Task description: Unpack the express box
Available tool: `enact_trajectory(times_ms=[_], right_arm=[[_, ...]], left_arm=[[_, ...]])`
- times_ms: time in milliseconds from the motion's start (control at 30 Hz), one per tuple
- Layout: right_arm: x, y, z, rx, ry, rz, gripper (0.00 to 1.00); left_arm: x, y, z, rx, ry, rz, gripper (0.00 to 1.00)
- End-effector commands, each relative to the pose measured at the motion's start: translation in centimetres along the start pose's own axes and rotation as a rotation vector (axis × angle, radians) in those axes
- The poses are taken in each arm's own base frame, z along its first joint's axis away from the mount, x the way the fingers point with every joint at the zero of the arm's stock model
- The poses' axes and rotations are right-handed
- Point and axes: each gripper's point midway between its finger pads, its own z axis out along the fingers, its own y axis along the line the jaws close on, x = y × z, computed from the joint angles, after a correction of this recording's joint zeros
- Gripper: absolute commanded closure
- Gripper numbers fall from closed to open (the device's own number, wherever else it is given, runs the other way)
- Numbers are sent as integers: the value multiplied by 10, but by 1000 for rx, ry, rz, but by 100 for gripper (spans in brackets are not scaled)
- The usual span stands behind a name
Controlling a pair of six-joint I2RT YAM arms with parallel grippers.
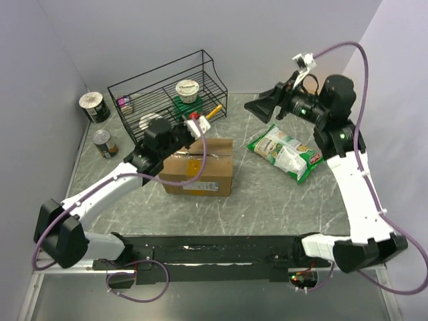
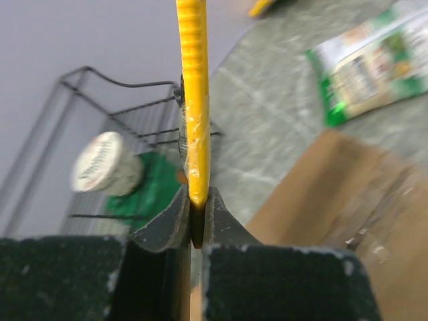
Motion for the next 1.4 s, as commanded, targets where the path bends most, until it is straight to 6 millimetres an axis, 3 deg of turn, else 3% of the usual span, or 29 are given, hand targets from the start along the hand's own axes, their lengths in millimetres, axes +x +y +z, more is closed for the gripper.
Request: enact_trajectory(times_ms=[0, 33, 100, 167, 233, 267, 300, 433, 600, 967, 1233, 1367], right_arm=[[27, 4, 16, -164, 186, 220, 12], [33, 17, 17, -269, 232, 261, 15], [37, 14, 26, -310, 251, 327, 13], [46, 11, 31, -349, 273, 388, 11], [52, 9, 35, -357, 304, 448, 10], [54, 10, 35, -382, 317, 467, 10], [57, 6, 40, -397, 325, 479, 10], [54, 6, 46, -456, 362, 549, 11], [55, 5, 50, -476, 373, 573, 15], [68, -1, 63, -448, 396, 600, 27], [72, -2, 77, -447, 401, 574, 43], [79, -7, 81, -427, 409, 581, 58]], left_arm=[[-48, 46, -26, -244, -177, 354, 99], [-48, 48, -28, -270, -179, 460, 99], [-41, 46, -27, -293, -171, 569, 99], [-54, 54, -31, -364, -203, 723, 99], [-50, 55, -29, -395, -188, 839, 99], [-62, 60, -33, -458, -222, 868, 99], [-52, 60, -28, -470, -192, 896, 99], [-56, 55, -28, -534, -209, 1037, 99], [-57, 46, -20, -520, -211, 1060, 99], [-65, 47, -16, -560, -211, 1080, 99], [-66, 46, -16, -566, -213, 1076, 99], [-66, 47, -16, -570, -206, 1075, 99]])
